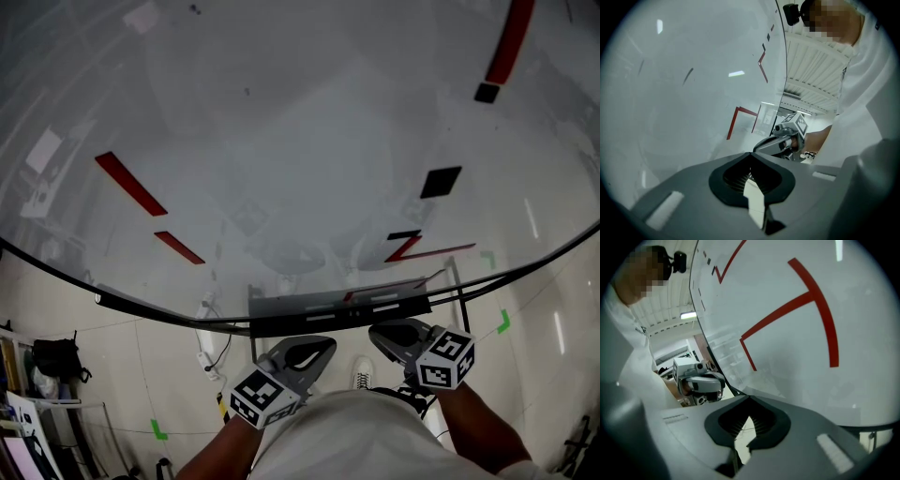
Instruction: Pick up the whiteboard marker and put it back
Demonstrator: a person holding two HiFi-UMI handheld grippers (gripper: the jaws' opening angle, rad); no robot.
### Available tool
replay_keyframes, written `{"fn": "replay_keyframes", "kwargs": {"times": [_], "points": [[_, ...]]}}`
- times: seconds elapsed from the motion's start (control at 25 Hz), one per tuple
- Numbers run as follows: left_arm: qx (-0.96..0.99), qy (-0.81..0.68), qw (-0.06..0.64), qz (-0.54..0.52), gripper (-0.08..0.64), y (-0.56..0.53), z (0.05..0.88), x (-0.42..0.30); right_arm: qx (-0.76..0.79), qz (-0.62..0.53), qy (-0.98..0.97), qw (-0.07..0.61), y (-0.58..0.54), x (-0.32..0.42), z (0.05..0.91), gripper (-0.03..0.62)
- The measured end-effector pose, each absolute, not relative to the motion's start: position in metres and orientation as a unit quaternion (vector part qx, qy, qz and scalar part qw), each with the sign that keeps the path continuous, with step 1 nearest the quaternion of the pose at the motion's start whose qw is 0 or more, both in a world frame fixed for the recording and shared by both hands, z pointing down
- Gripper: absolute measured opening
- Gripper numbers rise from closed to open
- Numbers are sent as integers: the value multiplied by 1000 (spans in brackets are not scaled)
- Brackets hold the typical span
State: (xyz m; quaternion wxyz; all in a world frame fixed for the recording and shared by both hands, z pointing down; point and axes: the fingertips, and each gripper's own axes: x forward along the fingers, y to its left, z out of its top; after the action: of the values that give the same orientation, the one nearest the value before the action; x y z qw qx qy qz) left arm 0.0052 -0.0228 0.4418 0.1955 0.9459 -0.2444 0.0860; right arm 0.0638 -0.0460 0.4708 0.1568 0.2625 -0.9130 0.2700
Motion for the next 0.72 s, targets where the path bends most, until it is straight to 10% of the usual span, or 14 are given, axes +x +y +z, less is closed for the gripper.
{"fn": "replay_keyframes", "kwargs": {"times": [0.72], "points": [[950,-223,205,76,17,2,441,-22,334,212,-913,103,-1,47,426,2]]}}
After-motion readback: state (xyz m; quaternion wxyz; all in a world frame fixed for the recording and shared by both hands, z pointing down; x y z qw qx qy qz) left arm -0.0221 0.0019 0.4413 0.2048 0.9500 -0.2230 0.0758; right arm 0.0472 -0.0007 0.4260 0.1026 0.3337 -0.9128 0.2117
